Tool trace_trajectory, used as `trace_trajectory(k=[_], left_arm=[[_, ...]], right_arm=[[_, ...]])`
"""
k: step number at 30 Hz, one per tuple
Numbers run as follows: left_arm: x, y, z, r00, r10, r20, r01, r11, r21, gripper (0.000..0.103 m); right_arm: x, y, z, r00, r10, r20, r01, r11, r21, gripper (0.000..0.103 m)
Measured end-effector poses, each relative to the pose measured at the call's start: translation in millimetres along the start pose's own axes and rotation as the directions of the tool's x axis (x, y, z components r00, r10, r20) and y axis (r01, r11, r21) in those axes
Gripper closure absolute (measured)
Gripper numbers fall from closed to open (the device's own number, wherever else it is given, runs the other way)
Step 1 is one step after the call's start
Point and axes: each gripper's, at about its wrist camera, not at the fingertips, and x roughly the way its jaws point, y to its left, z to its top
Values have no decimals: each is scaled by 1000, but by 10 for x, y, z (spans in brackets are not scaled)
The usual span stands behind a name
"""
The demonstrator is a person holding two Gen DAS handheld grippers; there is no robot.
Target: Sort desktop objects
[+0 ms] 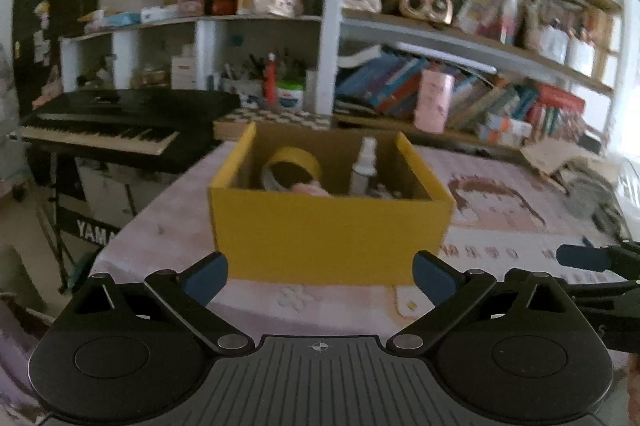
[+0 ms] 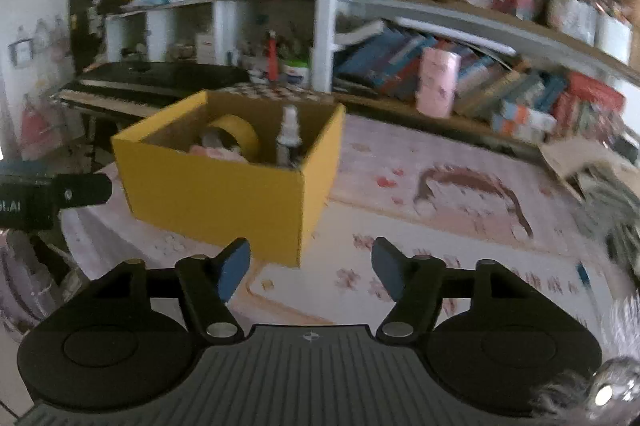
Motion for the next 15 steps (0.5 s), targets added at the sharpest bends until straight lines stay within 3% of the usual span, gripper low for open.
trace_trajectory(k=[6, 15], left_arm=[[-14, -219, -182, 999, -27, -41, 28, 999, 28, 3], [88, -498, -334, 990, -45, -133, 52, 997, 52, 0]], right_arm=[[-116, -138, -251, 995, -67, -78, 74, 993, 97, 30], [-220, -362, -432, 984, -132, -121, 151, 976, 157, 23]])
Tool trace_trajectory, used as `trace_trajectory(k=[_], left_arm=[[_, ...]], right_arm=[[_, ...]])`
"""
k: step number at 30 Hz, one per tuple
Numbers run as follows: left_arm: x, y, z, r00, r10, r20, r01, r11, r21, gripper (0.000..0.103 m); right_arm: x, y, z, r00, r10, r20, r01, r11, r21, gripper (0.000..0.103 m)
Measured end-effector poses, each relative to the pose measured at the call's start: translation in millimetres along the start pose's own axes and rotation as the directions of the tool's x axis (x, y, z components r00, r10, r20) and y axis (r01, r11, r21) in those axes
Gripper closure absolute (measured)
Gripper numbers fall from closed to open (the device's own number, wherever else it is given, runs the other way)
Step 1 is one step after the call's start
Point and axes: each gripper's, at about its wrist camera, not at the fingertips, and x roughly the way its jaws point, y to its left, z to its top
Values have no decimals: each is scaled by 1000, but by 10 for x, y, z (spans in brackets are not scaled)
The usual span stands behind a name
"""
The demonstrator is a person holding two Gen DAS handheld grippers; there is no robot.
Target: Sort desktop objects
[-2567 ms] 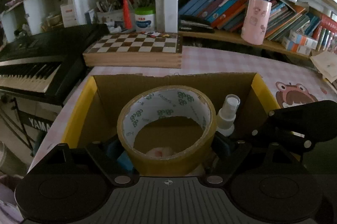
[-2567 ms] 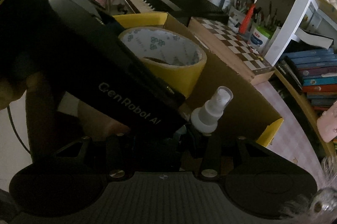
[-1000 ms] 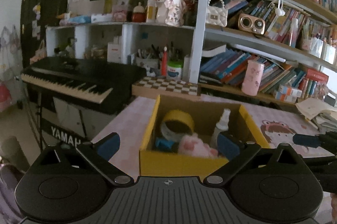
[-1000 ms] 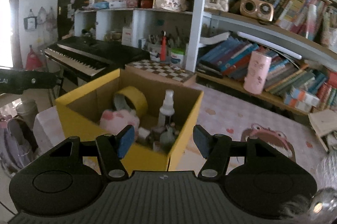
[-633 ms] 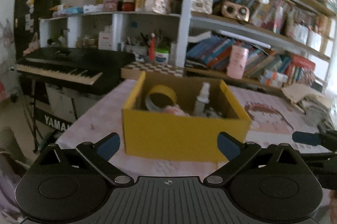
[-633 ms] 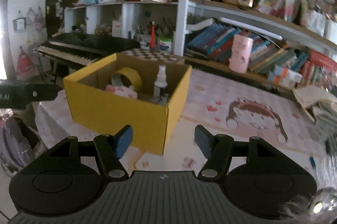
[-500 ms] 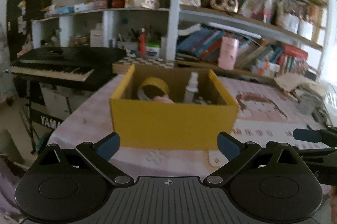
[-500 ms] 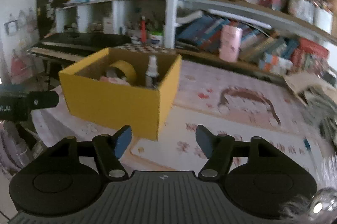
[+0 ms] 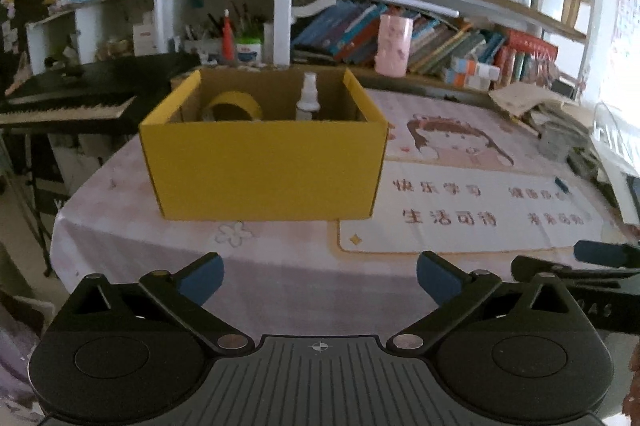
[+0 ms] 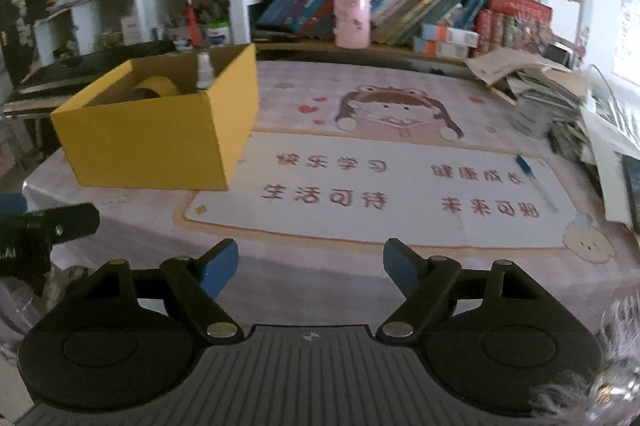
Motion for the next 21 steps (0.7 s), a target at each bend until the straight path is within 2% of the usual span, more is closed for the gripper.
trace_trajectory(k=[4, 11, 16, 21], left_arm=[[68, -84, -29, 999, 29, -34, -29, 1000, 5, 0], [98, -136, -30, 998, 13, -62, -13, 1000, -3, 0], [93, -176, -17, 998, 18, -56, -17, 1000, 3, 0], [83, -208, -6, 999, 5, -49, -4, 1000, 10, 0]], right_arm=[[9, -103, -18, 1000, -16, -9, 16, 1000, 5, 20], [41, -206, -40, 999, -13, -41, 14, 1000, 22, 16], [31, -225, -24, 999, -21, -33, 21, 1000, 20, 9], [14, -239, -30, 999, -24, -31, 25, 999, 21, 9]])
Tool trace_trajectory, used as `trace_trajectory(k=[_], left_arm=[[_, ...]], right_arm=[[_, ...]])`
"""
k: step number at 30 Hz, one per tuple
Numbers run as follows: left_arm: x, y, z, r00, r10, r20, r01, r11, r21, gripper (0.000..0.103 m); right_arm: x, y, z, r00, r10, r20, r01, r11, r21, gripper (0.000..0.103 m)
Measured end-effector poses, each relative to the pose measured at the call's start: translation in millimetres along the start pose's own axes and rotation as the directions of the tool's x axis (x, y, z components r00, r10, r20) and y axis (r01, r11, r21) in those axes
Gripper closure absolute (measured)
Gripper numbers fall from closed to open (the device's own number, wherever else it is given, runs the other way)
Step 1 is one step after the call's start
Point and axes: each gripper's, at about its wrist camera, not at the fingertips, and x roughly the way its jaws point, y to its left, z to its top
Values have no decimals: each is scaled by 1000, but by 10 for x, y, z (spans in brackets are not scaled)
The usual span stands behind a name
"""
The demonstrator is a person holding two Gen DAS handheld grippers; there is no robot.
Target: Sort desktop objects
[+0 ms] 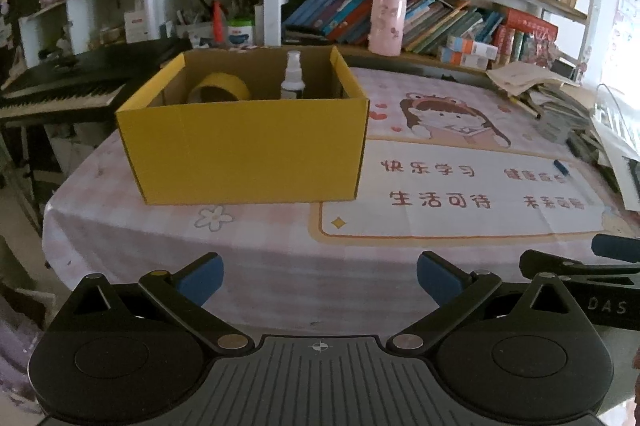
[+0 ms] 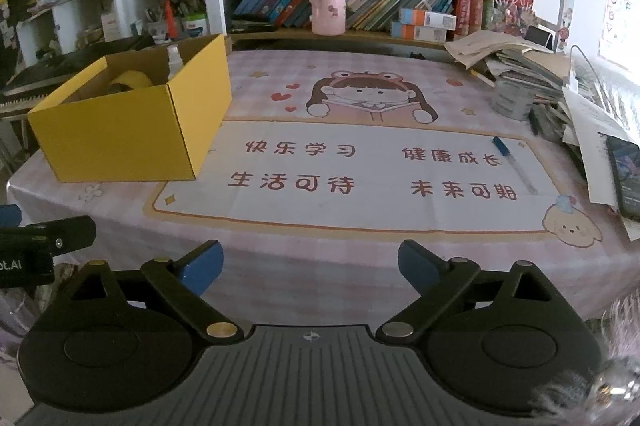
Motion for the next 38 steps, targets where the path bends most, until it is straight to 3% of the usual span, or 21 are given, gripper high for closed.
trace_trajectory(k=[14, 38], left_arm=[[-85, -63, 17, 999, -21, 40, 20, 999, 32, 0], [64, -27, 64, 1000, 4, -20, -3, 1000, 14, 0]], right_arm=[[-53, -3, -23, 1000, -8, 6, 8, 1000, 15, 9], [40, -11, 25, 1000, 1, -20, -1, 1000, 21, 9]])
